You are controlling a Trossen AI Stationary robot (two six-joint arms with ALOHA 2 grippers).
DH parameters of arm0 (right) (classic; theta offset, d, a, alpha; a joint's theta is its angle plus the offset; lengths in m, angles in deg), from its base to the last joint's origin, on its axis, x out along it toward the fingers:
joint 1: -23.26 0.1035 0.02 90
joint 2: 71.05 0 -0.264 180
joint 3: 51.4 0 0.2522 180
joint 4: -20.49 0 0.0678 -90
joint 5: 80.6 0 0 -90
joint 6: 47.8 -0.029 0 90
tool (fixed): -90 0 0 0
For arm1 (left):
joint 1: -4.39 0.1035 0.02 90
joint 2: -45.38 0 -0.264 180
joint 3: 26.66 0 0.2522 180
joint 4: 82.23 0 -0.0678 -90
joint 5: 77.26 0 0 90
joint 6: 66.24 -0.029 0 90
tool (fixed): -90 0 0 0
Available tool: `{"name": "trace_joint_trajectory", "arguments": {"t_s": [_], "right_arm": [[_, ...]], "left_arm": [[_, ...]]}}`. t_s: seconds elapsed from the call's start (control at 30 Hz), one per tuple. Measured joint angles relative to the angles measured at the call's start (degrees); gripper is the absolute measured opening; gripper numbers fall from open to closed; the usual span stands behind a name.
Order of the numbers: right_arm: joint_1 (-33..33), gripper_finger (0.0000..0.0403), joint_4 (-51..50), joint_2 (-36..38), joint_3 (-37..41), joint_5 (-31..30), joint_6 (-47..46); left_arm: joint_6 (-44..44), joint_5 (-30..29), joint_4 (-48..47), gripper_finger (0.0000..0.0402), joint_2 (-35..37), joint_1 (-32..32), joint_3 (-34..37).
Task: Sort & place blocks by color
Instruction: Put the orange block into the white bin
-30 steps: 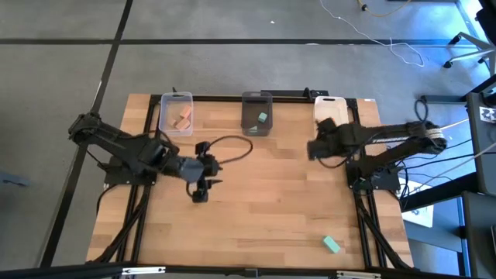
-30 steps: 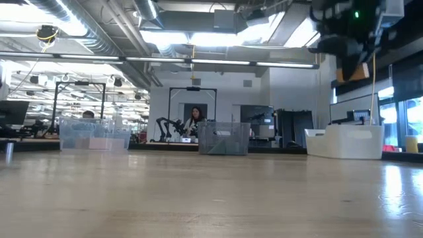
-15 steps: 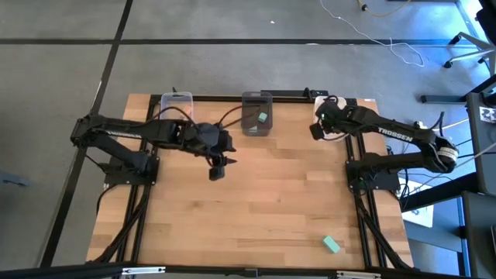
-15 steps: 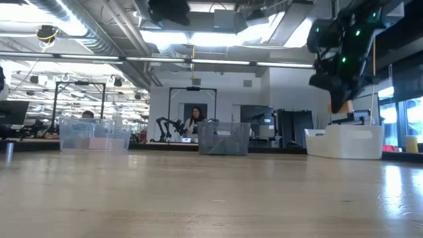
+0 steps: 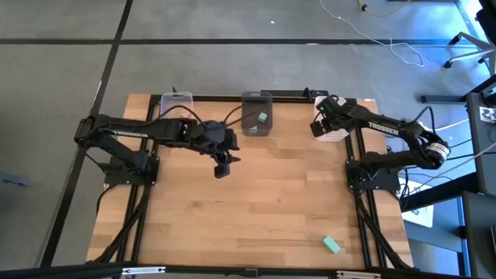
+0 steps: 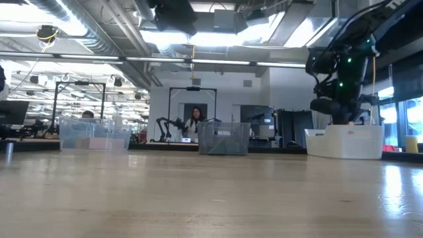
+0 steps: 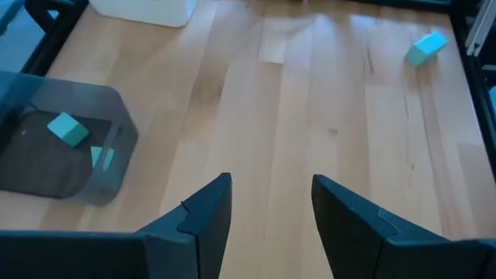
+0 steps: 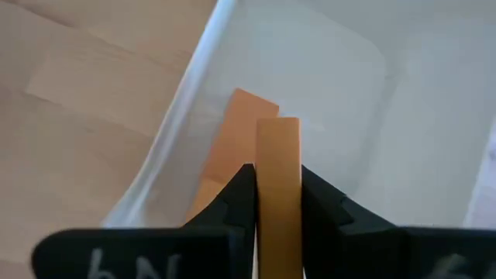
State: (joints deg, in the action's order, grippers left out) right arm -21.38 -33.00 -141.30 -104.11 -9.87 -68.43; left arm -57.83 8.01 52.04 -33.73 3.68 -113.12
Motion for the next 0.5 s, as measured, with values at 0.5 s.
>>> {"name": "trace_joint_trajectory", "arguments": {"t_s": [0.5], "right_arm": [[-1.7,0.0128,4.8,-9.5,0.0,2.5,-2.9]], "left_arm": [[0.2,0.0,0.2,0.017,-0.1,0.0,0.0]]}}
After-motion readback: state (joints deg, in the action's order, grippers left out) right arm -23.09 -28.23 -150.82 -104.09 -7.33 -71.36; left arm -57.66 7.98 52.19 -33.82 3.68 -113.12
